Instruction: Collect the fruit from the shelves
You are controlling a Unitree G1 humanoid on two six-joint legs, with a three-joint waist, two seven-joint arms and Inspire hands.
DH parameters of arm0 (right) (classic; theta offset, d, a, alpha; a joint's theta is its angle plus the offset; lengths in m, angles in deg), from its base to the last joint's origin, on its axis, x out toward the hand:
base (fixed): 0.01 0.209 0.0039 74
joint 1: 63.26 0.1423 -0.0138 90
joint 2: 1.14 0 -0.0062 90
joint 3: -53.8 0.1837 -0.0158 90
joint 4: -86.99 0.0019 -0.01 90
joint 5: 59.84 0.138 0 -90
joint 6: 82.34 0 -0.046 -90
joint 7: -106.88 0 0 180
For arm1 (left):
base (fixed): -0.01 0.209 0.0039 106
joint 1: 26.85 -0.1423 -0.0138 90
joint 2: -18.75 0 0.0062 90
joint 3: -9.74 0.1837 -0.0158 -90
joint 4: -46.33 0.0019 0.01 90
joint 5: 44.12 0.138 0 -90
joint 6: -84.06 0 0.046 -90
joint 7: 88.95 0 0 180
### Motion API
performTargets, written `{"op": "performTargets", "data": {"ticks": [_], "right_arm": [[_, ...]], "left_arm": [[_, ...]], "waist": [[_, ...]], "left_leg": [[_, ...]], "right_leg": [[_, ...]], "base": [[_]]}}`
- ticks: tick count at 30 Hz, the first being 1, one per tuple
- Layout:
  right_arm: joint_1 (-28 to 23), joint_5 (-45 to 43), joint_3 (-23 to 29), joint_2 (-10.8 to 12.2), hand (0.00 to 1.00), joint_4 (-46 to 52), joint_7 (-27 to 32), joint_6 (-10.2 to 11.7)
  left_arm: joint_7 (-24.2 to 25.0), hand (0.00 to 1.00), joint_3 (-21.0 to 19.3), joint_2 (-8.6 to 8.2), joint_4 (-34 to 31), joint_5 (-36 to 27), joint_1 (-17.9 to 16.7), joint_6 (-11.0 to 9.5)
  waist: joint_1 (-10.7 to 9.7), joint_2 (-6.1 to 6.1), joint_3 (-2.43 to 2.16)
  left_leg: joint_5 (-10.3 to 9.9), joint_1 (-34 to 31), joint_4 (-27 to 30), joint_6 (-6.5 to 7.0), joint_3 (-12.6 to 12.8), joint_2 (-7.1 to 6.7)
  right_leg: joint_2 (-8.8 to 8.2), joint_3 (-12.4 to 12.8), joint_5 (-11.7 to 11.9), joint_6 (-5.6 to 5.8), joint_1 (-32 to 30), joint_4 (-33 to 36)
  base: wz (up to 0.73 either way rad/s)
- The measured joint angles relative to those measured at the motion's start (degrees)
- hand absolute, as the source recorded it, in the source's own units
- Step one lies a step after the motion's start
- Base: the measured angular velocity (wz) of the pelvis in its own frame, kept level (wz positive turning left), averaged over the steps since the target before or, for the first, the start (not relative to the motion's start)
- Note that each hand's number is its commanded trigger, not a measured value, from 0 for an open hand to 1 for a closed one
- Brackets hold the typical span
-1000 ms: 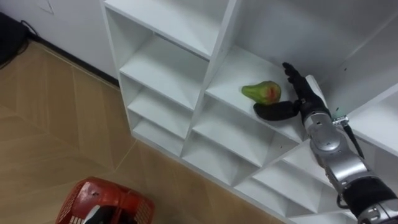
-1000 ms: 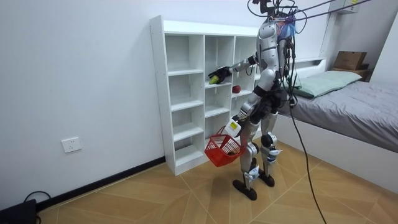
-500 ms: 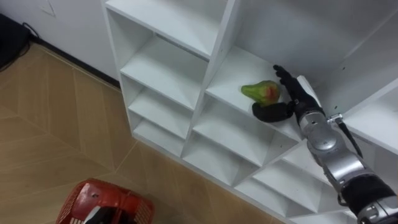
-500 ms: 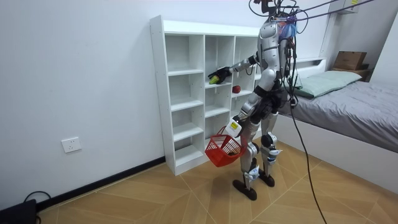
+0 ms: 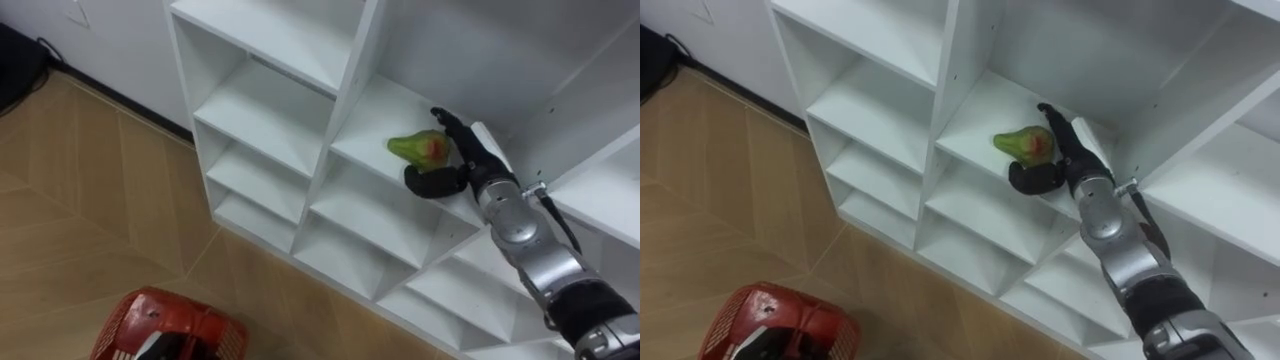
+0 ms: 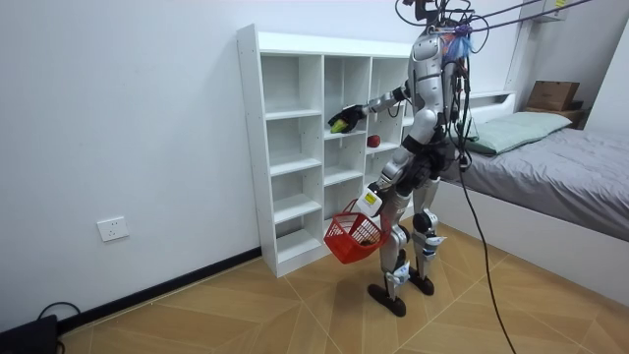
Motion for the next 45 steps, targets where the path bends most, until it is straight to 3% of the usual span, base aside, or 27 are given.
{"op": "performTargets", "data": {"ticks": [11, 18, 29, 34, 38, 42, 45], "right_arm": [[1.9, -4.4, 0.0, -1.4, 1.00, -1.2, 1.0, -1.2], [1.9, -3.6, -0.1, -1.4, 1.00, -1.4, 1.2, -1.2], [0.9, -1.9, 0.6, -1.1, 1.00, 1.6, 1.6, -0.8], [-0.9, -1.9, 0.6, -0.7, 1.00, 4.1, 1.0, -0.1], [-4.1, -0.9, 0.6, -0.4, 1.00, 8.6, 0.0, 0.7], [-9.4, 0.8, 1.1, 1.5, 1.00, 14.5, -0.9, 1.6], [-11.4, 2.9, 0.9, 2.7, 1.00, 15.4, -2.6, 2.8]], "left_arm": [[0.0, 1.00, 1.1, -0.12, 1.2, 0.0, 1.6, 0.0], [-0.6, 1.00, 2.0, -0.14, 2.3, -0.1, 2.0, 0.0], [-0.5, 1.00, 1.8, -0.18, 2.6, 0.0, 2.9, -0.4], [-1.7, 1.00, 1.8, -0.70, 2.6, 0.0, 3.6, -2.0], [-3.0, 1.00, 2.6, -1.67, 3.4, -0.1, 3.5, -3.0], [-3.3, 1.00, 3.3, -2.41, 3.6, -1.0, 3.2, -3.1], [-3.3, 1.00, 3.6, -3.18, 3.6, -1.9, 3.2, -3.4]], "waist": [[2.5, -0.03, -0.07], [2.5, 0.16, 0.08], [0.3, -0.08, -0.05], [-0.4, 0.01, -0.06], [-1.9, 1.37, -0.03], [-2.6, 3.18, -0.61], [-3.5, 4.56, -0.71]], "left_leg": [[0.0, 0.2, -0.6, 0.01, -0.2, -0.04], [0.0, 0.4, -0.9, -0.02, -0.4, -0.04], [0.2, 0.0, -0.9, 0.20, -0.2, -0.19], [0.1, 0.8, -0.8, 0.28, 0.4, -0.13], [0.1, 1.4, -0.9, 0.35, 0.3, -0.17], [0.1, 2.0, -1.2, 0.35, 1.2, 0.04], [0.2, 3.7, -2.1, 0.51, 1.8, -0.03]], "right_leg": [[-0.04, -0.4, 0.0, 0.00, 0.1, 0.0], [-0.06, -0.8, 0.0, 0.01, 0.3, 0.0], [-0.46, -1.0, -0.1, 0.16, 0.1, 0.0], [-0.49, -0.3, -0.1, 0.17, 0.4, 0.2], [-0.50, -0.3, -0.1, 0.19, 1.1, 0.1], [-0.48, 0.7, -0.1, 0.18, 1.2, 0.1], [-0.64, 1.4, -0.2, 0.26, 2.3, 0.1]], "base": [[0.00], [0.00], [0.02], [-0.06], [0.02], [-0.10], [-0.12]]}}
